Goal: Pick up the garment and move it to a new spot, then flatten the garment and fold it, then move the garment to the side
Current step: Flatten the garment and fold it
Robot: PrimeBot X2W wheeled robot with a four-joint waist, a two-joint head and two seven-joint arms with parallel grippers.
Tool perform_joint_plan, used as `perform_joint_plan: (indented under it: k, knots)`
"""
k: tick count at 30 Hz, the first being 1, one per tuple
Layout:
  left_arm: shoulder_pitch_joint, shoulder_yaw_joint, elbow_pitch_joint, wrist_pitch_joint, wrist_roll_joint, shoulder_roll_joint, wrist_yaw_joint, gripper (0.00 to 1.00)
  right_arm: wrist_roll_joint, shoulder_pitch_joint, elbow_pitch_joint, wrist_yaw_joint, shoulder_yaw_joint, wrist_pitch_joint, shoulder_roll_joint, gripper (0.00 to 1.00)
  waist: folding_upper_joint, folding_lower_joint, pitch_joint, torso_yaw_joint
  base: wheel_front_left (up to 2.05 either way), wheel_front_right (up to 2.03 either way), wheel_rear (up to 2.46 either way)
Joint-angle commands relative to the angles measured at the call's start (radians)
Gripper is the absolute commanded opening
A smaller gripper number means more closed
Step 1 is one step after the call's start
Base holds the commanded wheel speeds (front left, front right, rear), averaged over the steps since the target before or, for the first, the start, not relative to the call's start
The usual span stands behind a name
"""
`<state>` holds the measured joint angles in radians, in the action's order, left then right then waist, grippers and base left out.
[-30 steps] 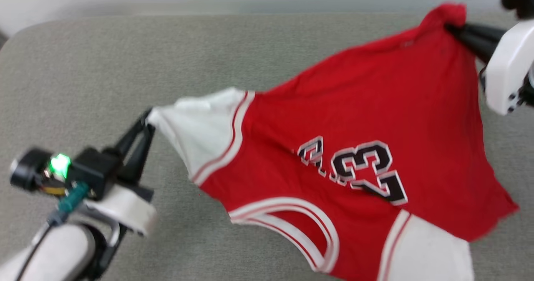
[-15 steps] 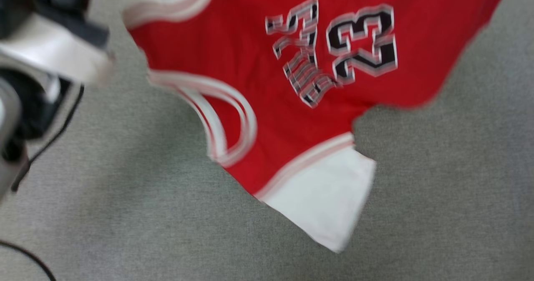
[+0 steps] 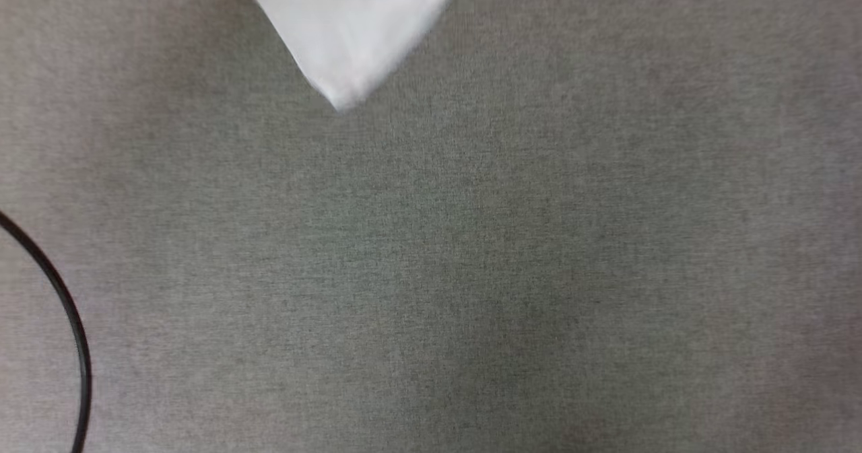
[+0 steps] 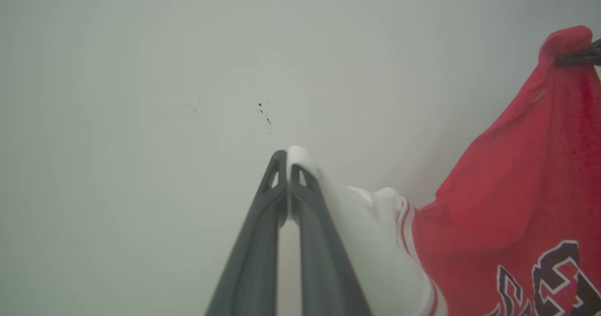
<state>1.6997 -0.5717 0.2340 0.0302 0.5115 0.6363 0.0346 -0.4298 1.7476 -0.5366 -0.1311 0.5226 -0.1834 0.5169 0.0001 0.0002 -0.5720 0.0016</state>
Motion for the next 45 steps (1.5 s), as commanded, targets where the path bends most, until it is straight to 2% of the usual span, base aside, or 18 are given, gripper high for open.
perform_joint_plan:
  k: [1, 8, 9, 17, 25, 30, 40, 45]
  knots:
    - [0.066, 0.003, 0.043, -0.013, -0.016, -0.017, 0.010, 0.00, 0.021, 0.055, -0.020, 0.001, 0.001, 0.011, -0.012, 0.00, -0.0001, -0.0002, -0.041, 0.003, 0.00, 0.00, 0.00]
    - [0.286, 0.002, 0.228, -0.075, -0.040, -0.083, 0.049, 0.00, 0.060, 0.219, -0.109, 0.001, 0.004, 0.051, -0.039, 0.00, -0.0001, -0.0002, -0.092, 0.016, 0.00, 0.00, 0.00]
    - [0.331, -0.009, 0.300, -0.097, -0.040, -0.108, 0.060, 0.00, 0.067, 0.250, -0.152, 0.001, 0.012, 0.071, -0.055, 0.00, -0.0001, -0.0002, -0.101, 0.019, 0.00, 0.00, 0.00]
    - [0.308, -0.052, 0.430, -0.164, -0.023, -0.139, 0.082, 0.00, 0.054, 0.215, -0.239, 0.001, 0.095, 0.130, -0.077, 0.00, -0.0001, -0.0002, -0.118, 0.023, 0.00, 0.00, 0.00]
    - [0.108, -0.113, 0.514, -0.238, 0.016, -0.135, 0.092, 0.00, -0.003, 0.037, -0.296, 0.001, 0.206, 0.214, -0.101, 0.00, -0.0001, -0.0002, -0.093, 0.018, 0.00, 0.00, 0.00]
    - [-0.063, -0.140, 0.506, -0.274, 0.040, -0.129, 0.093, 0.00, -0.059, -0.098, -0.302, 0.001, 0.275, 0.252, -0.100, 0.00, -0.0001, -0.0002, -0.050, 0.020, 0.00, 0.00, 0.00]
    - [-0.471, -0.177, 0.322, -0.292, 0.063, -0.093, 0.016, 0.00, -0.164, -0.369, -0.264, 0.001, 0.391, 0.313, -0.051, 0.00, -0.0001, -0.0002, 0.075, 0.024, 0.00, 0.00, 0.00]
    - [-0.700, -0.189, 0.200, -0.294, 0.092, -0.054, -0.048, 0.00, -0.226, -0.517, -0.233, 0.001, 0.450, 0.345, -0.020, 0.00, -0.0001, -0.0002, 0.160, 0.020, 0.00, 0.00, 0.00]
